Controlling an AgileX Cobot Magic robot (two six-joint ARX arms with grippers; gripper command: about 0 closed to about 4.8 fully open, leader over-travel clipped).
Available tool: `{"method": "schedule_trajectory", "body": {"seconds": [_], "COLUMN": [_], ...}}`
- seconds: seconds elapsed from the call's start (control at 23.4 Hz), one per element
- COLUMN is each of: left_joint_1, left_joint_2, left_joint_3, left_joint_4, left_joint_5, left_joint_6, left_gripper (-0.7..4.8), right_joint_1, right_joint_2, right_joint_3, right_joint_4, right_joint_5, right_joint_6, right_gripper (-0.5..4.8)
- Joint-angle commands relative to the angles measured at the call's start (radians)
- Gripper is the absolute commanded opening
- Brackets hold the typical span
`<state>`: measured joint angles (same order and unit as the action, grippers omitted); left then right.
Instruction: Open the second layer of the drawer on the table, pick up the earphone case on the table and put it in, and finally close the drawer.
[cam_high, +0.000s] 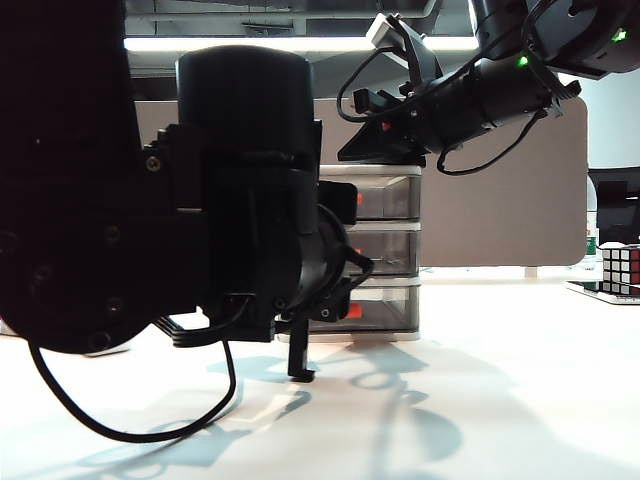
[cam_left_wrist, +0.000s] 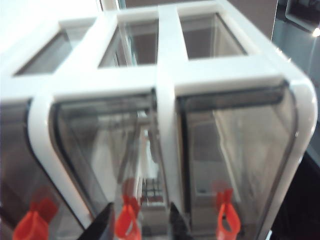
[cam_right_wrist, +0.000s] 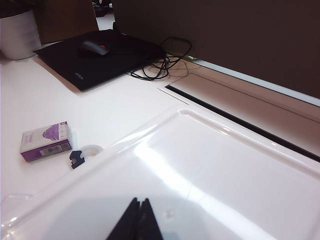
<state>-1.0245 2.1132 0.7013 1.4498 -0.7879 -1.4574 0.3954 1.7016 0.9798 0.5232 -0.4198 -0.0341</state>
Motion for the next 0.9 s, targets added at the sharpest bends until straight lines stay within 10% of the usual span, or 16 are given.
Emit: {"method": "schedule_trajectory", "body": {"seconds": [0.04,0.9], "left_joint_1": [-0.008,-0.009], "left_joint_2": [0.026,0.026], "left_joint_3": [0.0,0.028], "left_joint_4": [0.003,-0.051], "left_joint_5": [0.034,0.107], "left_joint_6": [-0.017,-0.013], "left_gripper": [1.29,1.21], "right_joint_1": [0.002,0.002], "right_joint_2": [0.003,0.003], "right_joint_3": [0.001,0.008], "right_joint_4": [-0.018,-0.018], "right_joint_5": [-0.001,-0.001], "right_joint_6": [0.008,0.008], "right_gripper": [-0.05,-0.05]}}
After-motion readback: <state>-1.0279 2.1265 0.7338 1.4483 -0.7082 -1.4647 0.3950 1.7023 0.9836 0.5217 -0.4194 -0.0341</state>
